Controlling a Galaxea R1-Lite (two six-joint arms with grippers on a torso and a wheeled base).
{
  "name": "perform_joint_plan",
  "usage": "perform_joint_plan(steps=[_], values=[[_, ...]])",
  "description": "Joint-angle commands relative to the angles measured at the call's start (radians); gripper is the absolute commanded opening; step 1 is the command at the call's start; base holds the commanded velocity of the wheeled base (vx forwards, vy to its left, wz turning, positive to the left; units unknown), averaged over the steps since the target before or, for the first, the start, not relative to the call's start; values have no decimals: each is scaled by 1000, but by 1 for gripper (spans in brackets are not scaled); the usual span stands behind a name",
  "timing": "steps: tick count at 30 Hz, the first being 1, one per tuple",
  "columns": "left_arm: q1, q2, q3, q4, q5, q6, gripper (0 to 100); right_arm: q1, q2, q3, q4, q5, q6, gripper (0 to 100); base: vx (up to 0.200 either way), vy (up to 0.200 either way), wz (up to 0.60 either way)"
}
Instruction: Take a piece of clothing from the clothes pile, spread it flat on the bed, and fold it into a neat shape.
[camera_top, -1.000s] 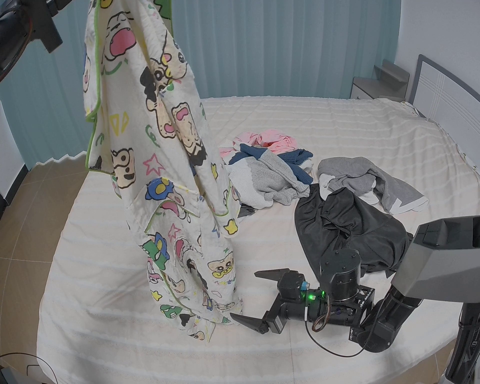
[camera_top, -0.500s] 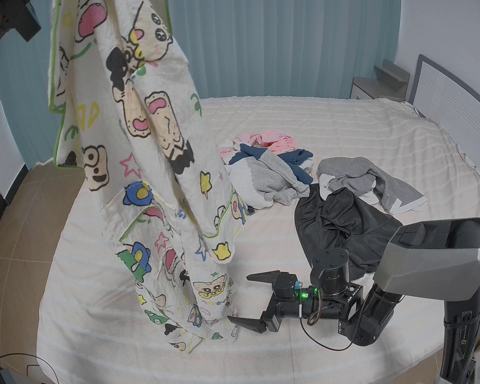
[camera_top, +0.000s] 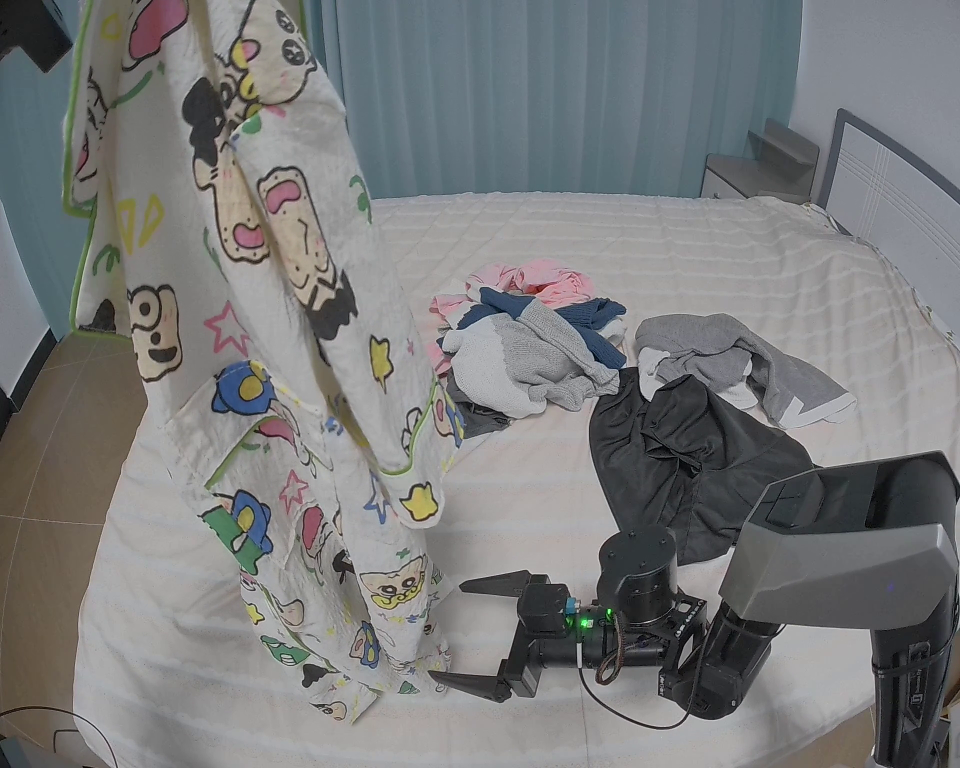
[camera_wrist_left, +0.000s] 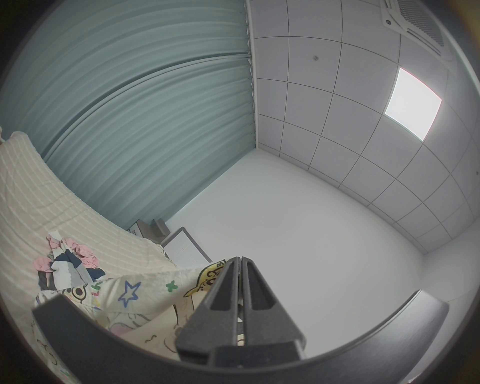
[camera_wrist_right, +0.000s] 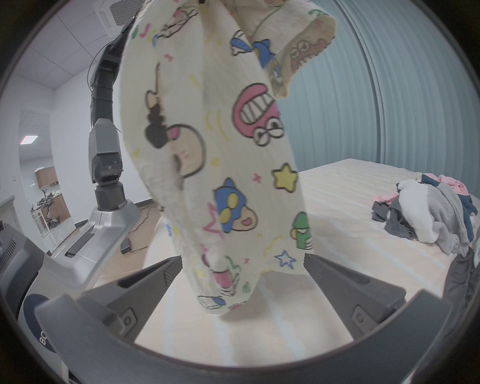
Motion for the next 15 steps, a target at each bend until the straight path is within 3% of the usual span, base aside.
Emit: perform_joint_plan(steps=[1, 15], values=[[4, 3, -5, 0, 0, -6, 0, 25, 10, 4, -8, 9, 0, 100, 0, 0, 0], [6, 3, -6, -1, 0, -55, 0, 68, 30, -56, -25, 10, 6, 100, 0, 0, 0]])
